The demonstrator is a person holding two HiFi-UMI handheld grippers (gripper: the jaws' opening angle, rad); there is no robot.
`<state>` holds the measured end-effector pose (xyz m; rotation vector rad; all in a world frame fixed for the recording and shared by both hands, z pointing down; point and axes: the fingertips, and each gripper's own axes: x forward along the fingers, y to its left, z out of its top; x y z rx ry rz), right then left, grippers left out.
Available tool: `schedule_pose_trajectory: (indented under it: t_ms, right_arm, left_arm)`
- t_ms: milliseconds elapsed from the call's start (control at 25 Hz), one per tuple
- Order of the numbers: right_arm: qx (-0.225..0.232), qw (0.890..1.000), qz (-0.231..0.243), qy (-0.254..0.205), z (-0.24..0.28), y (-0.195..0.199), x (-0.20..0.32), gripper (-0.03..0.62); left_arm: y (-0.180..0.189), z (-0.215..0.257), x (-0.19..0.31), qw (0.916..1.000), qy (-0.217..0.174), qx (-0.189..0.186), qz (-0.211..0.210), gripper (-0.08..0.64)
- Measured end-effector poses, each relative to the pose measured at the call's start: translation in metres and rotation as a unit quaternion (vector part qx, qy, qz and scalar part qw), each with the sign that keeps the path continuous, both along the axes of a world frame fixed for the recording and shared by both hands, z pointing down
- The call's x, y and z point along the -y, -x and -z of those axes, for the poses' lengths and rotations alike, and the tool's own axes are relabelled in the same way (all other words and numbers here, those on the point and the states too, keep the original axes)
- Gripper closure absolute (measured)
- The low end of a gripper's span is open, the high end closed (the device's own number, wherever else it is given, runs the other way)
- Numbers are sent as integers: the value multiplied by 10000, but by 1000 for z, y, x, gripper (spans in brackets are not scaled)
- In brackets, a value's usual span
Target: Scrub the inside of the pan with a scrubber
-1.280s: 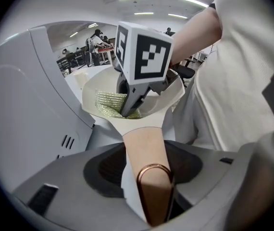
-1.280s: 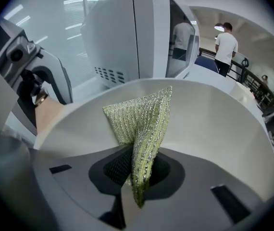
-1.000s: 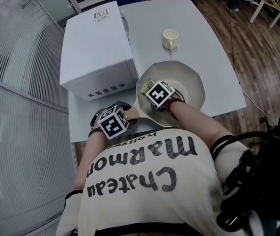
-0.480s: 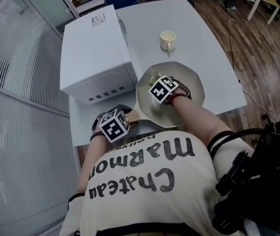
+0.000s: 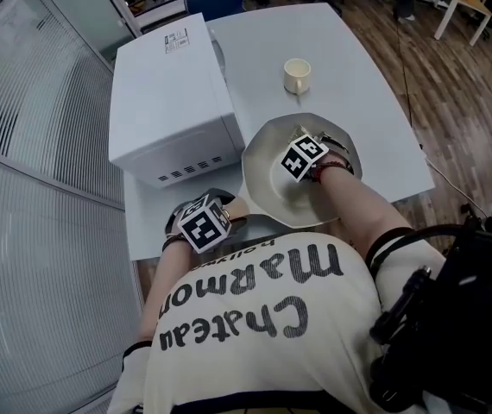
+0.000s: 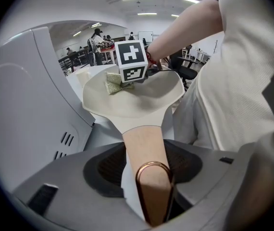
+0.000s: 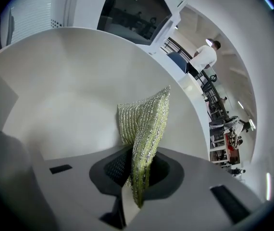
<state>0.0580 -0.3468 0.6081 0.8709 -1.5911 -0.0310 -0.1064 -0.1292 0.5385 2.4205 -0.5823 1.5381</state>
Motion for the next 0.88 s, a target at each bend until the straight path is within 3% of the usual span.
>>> schedule_pose_trajectory:
  t_ms: [360, 560, 880]
  right_arm:
    - [-861, 9933, 502, -580, 14, -25, 7, 548]
    - [-771, 9928, 187, -900, 33, -43, 13, 548]
    - [-755, 9892, 98, -1256, 57, -54, 21, 546]
  left_arm:
    - [-3, 2, -1, 9996, 73, -114, 228, 333]
    - [-4, 3, -3, 9995, 15, -149, 276, 339]
    - [-3, 4, -4, 9992, -4, -239, 329, 347]
